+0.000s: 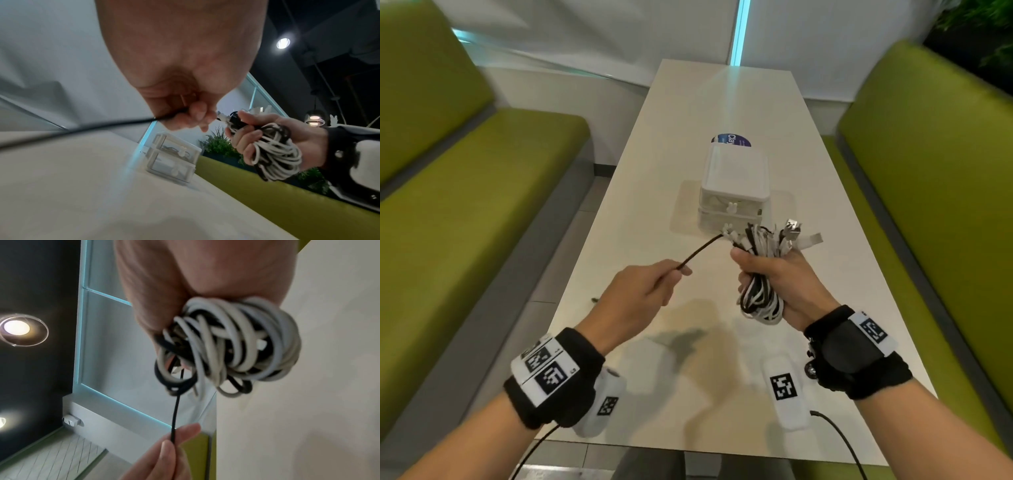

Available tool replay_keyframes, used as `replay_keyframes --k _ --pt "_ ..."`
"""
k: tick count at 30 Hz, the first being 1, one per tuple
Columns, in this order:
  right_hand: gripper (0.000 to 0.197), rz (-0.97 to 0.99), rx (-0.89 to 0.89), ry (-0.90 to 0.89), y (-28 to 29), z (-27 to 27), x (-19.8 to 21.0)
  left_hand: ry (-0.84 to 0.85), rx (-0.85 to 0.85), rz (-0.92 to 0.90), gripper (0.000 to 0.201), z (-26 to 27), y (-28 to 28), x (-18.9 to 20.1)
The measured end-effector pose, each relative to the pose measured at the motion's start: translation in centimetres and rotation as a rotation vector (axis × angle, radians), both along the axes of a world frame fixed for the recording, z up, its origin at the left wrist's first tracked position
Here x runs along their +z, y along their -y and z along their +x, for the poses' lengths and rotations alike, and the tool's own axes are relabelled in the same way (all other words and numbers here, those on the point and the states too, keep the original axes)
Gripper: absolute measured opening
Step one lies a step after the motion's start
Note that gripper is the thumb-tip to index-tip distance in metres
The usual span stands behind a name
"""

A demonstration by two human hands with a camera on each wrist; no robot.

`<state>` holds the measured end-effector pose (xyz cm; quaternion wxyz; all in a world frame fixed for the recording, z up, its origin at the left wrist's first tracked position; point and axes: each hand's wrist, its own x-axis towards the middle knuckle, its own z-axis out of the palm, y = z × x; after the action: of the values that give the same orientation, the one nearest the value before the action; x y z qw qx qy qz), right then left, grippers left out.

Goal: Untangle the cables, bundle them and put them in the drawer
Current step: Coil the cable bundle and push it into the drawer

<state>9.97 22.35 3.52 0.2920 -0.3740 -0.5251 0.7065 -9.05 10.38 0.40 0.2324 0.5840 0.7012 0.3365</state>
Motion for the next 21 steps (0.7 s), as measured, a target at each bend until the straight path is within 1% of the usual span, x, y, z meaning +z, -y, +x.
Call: replay_keyframes --k 1,3,6,8,9,11,13,14,16,18,19,20,21 --pt "0.018 0.015 -0.042 -0.003 0.0 0.0 -0.1 -0.026 -0.020 -0.006 0.026 0.1 0.2 0.0" --pt "0.020 0.126 -0.073 0.035 0.6 -0.4 -0.2 -0.090 -0.075 -0.004 0.030 1.0 0.0 0.3" --pt "0.024 0.356 -0.065 0.083 1.7 -1.4 -0.5 -0.241 -0.162 0.067 0.020 3.5 -1.0 0.7" --pt "0.026 0.434 -0.104 0.106 1.8 -1.7 -0.7 -0.372 -0.178 0.128 0.017 5.1 -1.5 0.6" --pt "0.025 0.413 -0.103 0.113 1.5 -1.6 -0.9 -0.437 -0.176 0.150 0.016 5.4 -1.7 0.5" --pt "0.019 0.286 -0.075 0.135 1.2 -1.3 -1.1 -0.541 -0.199 0.150 0.015 5.7 -1.8 0.2" --pt "0.011 0.204 -0.071 0.163 1.3 -1.1 -1.3 -0.618 -0.222 0.158 0.009 5.4 -1.8 0.3" --pt "0.017 0.208 -0.086 0.194 1.5 -1.2 -1.5 -0.626 -0.237 0.203 0.008 5.2 -1.9 0.2" --pt "0.025 0.238 -0.121 0.251 1.8 -1.5 -1.9 -0.581 -0.256 0.270 0.005 4.9 -1.7 0.3" --pt "0.023 0.247 -0.178 0.238 2.0 -1.8 -2.0 -0.483 -0.208 0.296 0.024 4.4 -1.1 0.2" --pt "0.020 0.211 -0.216 0.203 1.9 -1.8 -2.0 -0.424 -0.171 0.305 0.027 3.9 -0.7 0.2" --pt "0.015 0.124 -0.237 0.130 1.8 -1.8 -1.9 -0.373 -0.148 0.321 0.025 3.4 -0.3 0.1" --pt "0.012 -0.011 -0.240 0.018 1.6 -1.7 -1.8 -0.343 -0.130 0.325 0.023 2.9 0.0 0.2"
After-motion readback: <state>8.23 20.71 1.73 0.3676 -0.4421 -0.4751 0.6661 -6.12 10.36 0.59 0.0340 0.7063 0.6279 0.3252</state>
